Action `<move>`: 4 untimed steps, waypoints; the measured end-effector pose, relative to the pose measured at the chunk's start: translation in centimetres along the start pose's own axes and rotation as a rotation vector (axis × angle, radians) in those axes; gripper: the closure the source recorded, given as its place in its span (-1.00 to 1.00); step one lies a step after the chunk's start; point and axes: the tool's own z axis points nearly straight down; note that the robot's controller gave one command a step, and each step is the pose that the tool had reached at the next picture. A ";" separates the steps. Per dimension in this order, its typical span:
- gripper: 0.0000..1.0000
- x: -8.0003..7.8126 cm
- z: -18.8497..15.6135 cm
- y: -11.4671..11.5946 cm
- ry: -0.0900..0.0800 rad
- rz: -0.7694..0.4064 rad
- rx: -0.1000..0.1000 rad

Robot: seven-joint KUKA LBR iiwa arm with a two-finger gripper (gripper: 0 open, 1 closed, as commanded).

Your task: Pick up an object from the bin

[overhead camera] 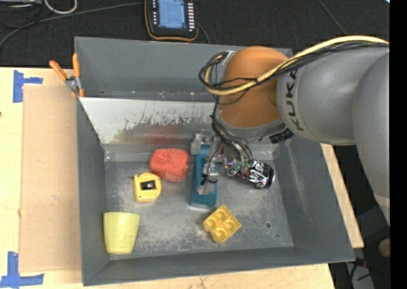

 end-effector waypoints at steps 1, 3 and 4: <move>-1.00 -0.2 -0.5 -0.1 -0.008 0.003 0.000; -1.00 -1.9 3.7 8.3 -0.009 -0.103 0.000; -1.00 -0.8 4.9 17.7 -0.018 -0.338 -0.006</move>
Offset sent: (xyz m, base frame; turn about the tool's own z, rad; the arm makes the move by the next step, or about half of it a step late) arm 0.0123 0.1523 -0.0781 -0.2230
